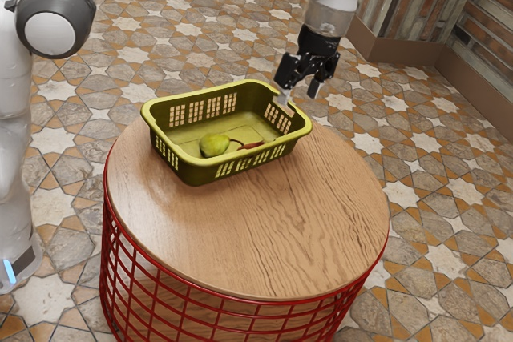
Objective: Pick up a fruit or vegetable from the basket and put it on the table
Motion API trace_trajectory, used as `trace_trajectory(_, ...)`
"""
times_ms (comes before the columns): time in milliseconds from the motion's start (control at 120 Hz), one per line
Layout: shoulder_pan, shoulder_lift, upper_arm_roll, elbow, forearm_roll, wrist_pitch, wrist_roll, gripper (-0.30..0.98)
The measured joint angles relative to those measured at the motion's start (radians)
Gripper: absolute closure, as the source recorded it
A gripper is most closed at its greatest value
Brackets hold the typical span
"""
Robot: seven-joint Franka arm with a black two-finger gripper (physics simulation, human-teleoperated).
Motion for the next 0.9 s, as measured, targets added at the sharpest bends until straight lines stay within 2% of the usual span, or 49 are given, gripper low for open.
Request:
trace_trajectory(608, 0.006, -0.027, 0.031, -0.002, -0.037, 0.0, -0.178, 0.0)
trace_trajectory(767, -0.004, -0.044, 0.114, -0.018, -0.082, 0.002, -0.218, 0.0)
trace_trajectory(900, 0.016, -0.048, 0.133, -0.033, -0.09, 0.003, -0.203, 0.0)
